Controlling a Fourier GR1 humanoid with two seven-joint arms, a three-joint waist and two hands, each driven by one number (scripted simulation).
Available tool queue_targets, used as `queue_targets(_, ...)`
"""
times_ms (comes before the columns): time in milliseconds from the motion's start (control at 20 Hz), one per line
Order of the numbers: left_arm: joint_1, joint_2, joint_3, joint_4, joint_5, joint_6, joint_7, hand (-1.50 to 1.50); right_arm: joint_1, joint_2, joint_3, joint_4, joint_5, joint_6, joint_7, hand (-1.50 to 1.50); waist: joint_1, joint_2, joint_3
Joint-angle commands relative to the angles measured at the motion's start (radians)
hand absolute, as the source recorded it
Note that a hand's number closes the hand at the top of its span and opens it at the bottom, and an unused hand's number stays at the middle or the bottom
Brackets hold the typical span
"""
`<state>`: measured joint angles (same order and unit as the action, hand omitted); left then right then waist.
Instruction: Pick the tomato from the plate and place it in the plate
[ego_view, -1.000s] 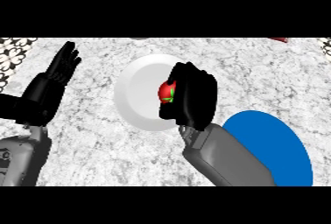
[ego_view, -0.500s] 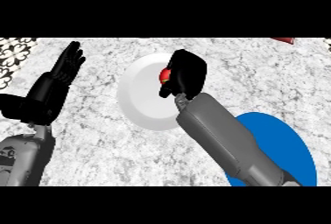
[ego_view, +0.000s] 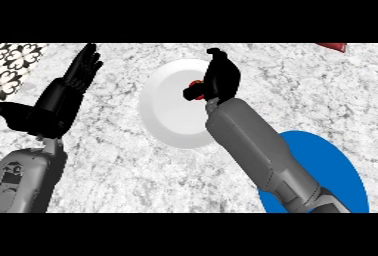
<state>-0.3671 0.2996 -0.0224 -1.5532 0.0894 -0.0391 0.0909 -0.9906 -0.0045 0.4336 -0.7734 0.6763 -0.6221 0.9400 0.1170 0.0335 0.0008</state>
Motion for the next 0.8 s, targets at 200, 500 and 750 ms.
queue_targets(200, -0.011, 0.001, 0.013, -0.002, 0.017, -0.012, 0.014, 0.0, -0.002, 0.004, 0.016, 0.063, -0.085, -0.383, -0.107, -1.5, -0.006, -0.007, 0.0)
queue_targets(500, 0.015, 0.022, 0.041, -0.004, 0.025, -0.022, 0.019, 0.0, -0.049, 0.004, -0.006, 0.026, -0.219, -0.503, -0.167, -1.5, -0.027, -0.018, 0.0)
queue_targets(750, 0.053, 0.027, 0.066, -0.014, -0.004, 0.012, 0.003, 0.0, 0.028, 0.004, -0.016, -0.053, -0.246, -0.571, -0.219, -1.5, -0.088, -0.032, 0.0)
